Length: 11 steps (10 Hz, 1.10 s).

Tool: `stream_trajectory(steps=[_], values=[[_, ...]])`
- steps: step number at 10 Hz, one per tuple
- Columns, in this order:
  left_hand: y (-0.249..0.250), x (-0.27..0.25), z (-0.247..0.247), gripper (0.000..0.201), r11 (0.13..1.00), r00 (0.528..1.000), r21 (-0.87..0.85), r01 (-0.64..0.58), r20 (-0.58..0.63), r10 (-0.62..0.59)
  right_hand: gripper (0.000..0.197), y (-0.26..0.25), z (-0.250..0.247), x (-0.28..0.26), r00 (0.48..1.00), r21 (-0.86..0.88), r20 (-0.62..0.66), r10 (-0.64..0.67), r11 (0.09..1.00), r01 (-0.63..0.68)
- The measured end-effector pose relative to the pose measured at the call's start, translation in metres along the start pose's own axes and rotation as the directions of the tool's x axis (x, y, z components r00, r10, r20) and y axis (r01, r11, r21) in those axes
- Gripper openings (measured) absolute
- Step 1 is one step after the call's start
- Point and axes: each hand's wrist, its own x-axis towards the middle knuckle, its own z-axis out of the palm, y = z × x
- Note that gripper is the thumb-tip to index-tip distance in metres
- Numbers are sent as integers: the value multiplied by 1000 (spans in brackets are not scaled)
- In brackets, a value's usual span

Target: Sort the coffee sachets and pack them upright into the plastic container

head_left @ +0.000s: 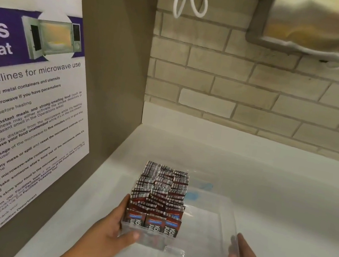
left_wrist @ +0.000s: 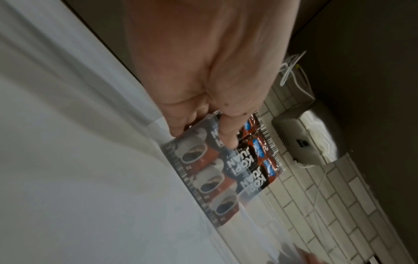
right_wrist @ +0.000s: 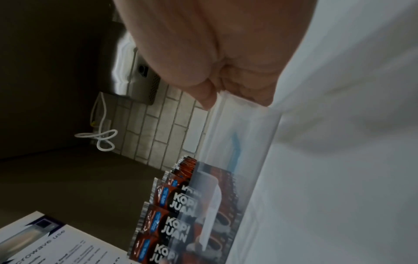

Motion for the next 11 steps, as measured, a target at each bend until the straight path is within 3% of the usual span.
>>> stream_trajectory(steps=[1,3,5,7,10,11], values=[[-1,5,-1,77,1000,998,-16,-3,-65,2,42,6,1,9,998,-66,-35,-55,996,53],[11,26,-6,84,999,998,7,-41,-57,41,42,24,7,49,998,-90,-46,-44,995,40],[34,57,-14,48,997,993,73,4,-116,4,46,10,28,89,998,-106,14,-53,993,55],[43,93,-23,39,989,984,126,78,-168,-56,48,-9,50,126,996,-206,54,-67,976,77],[37,121,-34,40,989,987,125,84,-148,-65,48,-27,59,137,994,-317,79,-76,943,98],[35,116,-37,77,992,983,47,115,-148,-107,53,-32,56,131,993,-264,99,-70,960,94]])
